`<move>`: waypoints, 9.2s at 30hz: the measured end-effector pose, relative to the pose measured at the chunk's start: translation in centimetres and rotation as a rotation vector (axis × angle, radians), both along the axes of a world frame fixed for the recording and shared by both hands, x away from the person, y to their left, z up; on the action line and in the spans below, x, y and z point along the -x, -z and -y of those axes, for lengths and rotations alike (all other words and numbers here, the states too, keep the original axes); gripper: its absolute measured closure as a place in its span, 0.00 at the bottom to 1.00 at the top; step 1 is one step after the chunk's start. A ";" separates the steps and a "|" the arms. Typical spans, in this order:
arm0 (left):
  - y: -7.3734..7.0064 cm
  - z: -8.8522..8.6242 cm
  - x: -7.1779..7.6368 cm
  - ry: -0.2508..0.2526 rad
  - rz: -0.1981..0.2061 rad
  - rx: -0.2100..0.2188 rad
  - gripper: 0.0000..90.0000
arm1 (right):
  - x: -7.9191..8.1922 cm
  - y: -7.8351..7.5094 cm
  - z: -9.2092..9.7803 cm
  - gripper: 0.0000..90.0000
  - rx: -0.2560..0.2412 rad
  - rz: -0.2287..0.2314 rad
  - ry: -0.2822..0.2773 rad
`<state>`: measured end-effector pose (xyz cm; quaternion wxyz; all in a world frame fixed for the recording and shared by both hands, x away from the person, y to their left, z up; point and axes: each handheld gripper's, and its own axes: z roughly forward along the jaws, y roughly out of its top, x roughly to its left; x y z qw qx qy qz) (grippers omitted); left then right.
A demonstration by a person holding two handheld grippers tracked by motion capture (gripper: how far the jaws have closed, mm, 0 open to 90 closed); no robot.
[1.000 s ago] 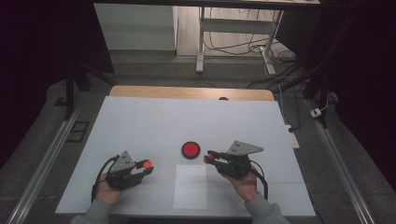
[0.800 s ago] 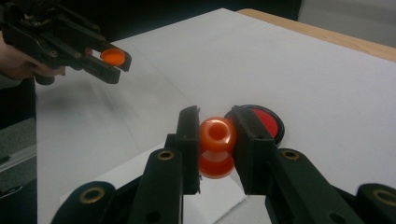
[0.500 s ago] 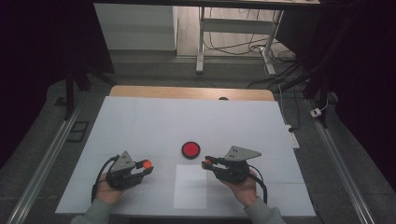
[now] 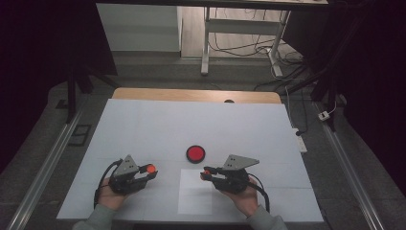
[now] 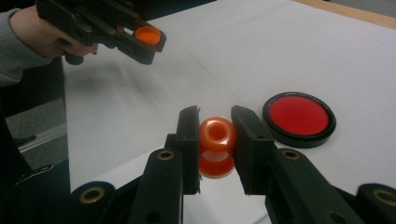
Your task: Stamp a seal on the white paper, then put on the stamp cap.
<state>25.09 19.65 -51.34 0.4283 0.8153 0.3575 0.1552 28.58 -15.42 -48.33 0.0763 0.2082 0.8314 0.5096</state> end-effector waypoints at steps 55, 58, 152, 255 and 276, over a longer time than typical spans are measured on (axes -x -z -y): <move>0.2 -0.1 -0.1 -0.004 -0.014 0.001 0.72 | 0.1 3.6 -3.6 0.81 0.185 -0.009 -0.058; 0.2 -0.1 -0.1 -0.004 -0.014 0.002 0.72 | 0.2 3.7 -3.7 0.81 0.188 -0.008 -0.061; 0.2 -0.2 -0.1 -0.011 -0.009 -0.005 0.71 | -0.2 1.4 -1.5 0.80 -0.004 -0.007 -0.008; -0.4 6.9 -1.1 0.171 0.003 0.001 0.71 | -0.9 -2.3 0.7 0.80 -0.105 0.035 0.041; -0.5 9.3 -2.0 0.210 0.020 -0.010 0.71 | -0.8 -2.3 0.5 0.80 -0.106 0.036 0.037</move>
